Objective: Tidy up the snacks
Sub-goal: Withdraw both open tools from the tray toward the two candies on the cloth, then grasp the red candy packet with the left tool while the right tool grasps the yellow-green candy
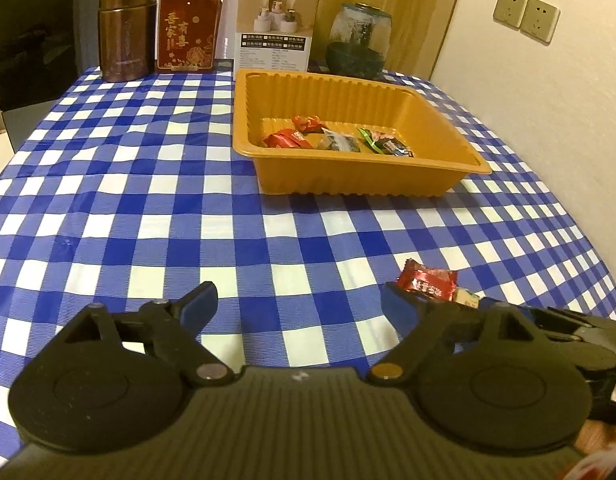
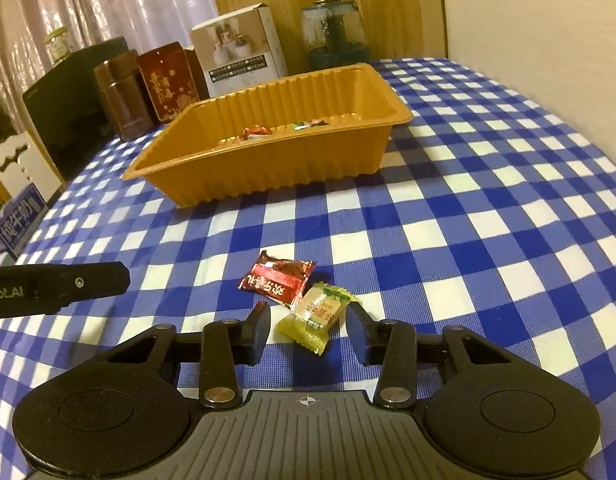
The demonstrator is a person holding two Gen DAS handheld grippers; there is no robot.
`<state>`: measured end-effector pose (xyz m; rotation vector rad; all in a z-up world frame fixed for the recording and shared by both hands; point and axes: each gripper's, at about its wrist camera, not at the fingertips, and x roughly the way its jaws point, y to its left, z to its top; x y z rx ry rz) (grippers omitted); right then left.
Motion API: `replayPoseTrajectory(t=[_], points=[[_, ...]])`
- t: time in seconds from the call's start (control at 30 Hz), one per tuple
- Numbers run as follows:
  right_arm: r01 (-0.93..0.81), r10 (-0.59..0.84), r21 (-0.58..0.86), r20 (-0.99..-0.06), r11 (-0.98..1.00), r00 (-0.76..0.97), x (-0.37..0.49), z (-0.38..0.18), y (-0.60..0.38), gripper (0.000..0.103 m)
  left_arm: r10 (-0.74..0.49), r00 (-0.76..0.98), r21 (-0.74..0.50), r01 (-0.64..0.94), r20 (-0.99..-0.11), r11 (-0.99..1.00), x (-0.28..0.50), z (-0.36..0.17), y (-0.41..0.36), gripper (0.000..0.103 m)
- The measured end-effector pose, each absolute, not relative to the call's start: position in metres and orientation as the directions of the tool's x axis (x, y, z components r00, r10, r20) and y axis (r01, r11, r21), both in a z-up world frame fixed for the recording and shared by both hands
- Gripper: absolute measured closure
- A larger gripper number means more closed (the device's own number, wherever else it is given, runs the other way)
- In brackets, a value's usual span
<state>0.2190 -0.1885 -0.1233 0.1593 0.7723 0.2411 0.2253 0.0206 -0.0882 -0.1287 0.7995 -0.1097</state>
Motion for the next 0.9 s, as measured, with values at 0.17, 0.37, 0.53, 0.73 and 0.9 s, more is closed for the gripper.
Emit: replayPoseTrajectory(t=[0.17, 0.37, 0.53, 0.73, 0.9], points=[[-0.17, 0.235, 0.162, -0.677, 0.972, 0.697, 0.22, -0.124, -0.182, 0.066, -0.158, 0.684, -0.17, 0.05, -0.712, 0.984, 0.227, -0.09, 0.019, 0.015], [-0.151, 0.182, 0.106, -0.689, 0.983, 0.701, 0.217, -0.125, -0.186, 0.071, -0.185, 0.678, -0.182, 0.077, -0.712, 0.98, 0.229, -0.09, 0.012, 0.015], [-0.145, 0.185, 0.117, -0.682, 0.983, 0.708, 0.221, -0.125, -0.192, 0.071, -0.186, 0.674, -0.172, 0.088, -0.715, 0.981, 0.229, -0.092, 0.01, 0.015], [-0.178, 0.185, 0.08, -0.667, 0.981, 0.722, 0.23, -0.128, -0.186, 0.071, -0.192, 0.67, -0.177, 0.091, -0.717, 0.98, 0.23, -0.093, 0.011, 0.015], [-0.199, 0.178, 0.044, -0.661, 0.979, 0.729, 0.235, -0.131, -0.18, 0.071, -0.193, 0.666, -0.164, 0.106, -0.72, 0.981, 0.232, -0.095, 0.009, 0.015]])
